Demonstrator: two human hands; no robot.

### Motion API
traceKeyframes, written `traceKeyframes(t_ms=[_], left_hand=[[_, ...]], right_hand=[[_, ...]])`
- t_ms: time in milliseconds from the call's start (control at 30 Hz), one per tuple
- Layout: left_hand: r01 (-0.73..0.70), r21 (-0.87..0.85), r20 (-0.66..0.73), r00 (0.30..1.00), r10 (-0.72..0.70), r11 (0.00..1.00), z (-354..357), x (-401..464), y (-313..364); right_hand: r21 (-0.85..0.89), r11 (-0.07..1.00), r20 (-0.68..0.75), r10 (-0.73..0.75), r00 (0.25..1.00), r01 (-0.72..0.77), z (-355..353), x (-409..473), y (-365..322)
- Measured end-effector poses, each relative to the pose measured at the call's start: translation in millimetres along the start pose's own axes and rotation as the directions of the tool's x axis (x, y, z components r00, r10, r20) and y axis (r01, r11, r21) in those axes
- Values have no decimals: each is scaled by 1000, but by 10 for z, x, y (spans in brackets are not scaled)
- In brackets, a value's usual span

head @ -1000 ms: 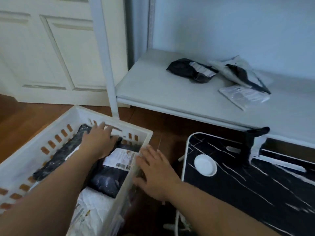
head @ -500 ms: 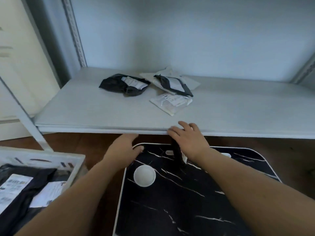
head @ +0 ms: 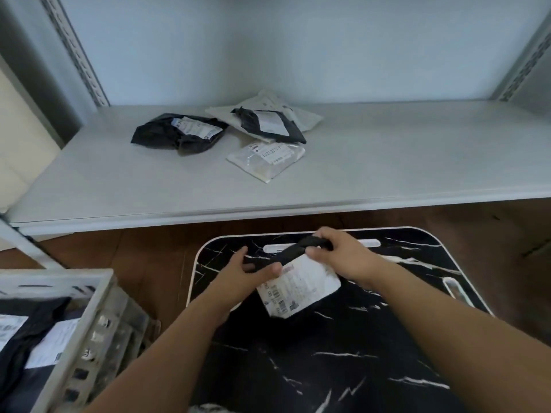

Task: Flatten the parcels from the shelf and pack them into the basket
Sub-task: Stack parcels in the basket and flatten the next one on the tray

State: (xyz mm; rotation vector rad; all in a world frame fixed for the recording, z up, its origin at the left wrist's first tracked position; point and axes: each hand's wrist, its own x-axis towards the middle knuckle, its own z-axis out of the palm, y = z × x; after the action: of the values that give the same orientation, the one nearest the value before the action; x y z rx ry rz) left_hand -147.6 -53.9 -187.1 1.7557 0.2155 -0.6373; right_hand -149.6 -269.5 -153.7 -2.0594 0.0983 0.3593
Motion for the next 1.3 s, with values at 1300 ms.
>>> traceKeyframes(t_ms=[1300], left_hand=[[-231, 939, 100, 893, 440, 255, 752, -254, -1050]], right_hand=[[-838, 531, -57, -314, 948, 125, 1097, -714, 1220]])
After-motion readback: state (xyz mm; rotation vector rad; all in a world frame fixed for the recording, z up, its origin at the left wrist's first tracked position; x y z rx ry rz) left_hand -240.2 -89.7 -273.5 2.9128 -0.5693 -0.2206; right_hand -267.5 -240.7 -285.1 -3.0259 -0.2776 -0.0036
